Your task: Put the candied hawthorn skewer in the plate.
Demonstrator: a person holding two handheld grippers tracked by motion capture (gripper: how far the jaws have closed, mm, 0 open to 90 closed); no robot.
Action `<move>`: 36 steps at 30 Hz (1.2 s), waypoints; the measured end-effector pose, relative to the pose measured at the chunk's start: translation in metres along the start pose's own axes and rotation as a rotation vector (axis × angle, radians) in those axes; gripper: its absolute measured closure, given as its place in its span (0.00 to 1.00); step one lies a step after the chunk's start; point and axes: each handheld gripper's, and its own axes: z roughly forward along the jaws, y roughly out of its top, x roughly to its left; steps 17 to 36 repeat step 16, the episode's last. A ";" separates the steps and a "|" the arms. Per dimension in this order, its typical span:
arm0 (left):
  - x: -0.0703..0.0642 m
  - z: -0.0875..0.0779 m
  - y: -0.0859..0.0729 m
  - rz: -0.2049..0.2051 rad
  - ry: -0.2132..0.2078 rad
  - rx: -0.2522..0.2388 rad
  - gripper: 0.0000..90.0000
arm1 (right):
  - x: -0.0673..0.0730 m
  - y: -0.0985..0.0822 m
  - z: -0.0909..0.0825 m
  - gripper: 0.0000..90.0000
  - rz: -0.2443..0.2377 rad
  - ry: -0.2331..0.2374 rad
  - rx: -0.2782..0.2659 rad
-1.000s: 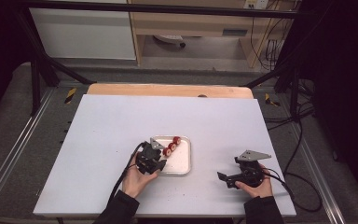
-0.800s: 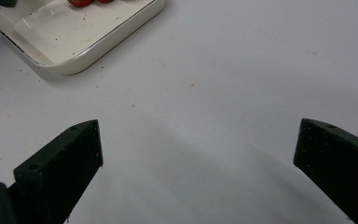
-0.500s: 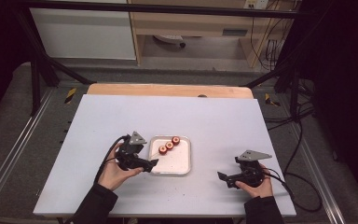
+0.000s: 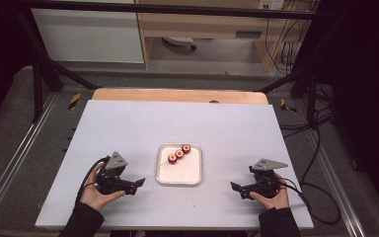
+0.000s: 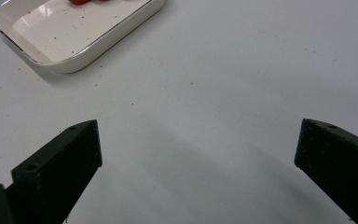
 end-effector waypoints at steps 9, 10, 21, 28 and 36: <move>0.013 -0.012 -0.031 -0.052 0.020 -0.005 0.10 | 0.001 -0.002 0.001 0.01 -0.003 0.003 0.014; 0.013 -0.012 -0.032 -0.052 0.014 -0.005 0.10 | 0.001 -0.002 0.001 0.01 -0.004 0.004 0.013; 0.016 -0.012 -0.034 -0.065 0.011 -0.003 0.10 | 0.001 -0.002 0.001 0.01 -0.006 0.009 0.019; 0.016 -0.012 -0.034 -0.065 0.011 -0.003 0.10 | 0.001 -0.002 0.001 0.01 -0.006 0.009 0.019; 0.016 -0.012 -0.034 -0.065 0.011 -0.003 0.10 | 0.001 -0.002 0.001 0.01 -0.006 0.009 0.019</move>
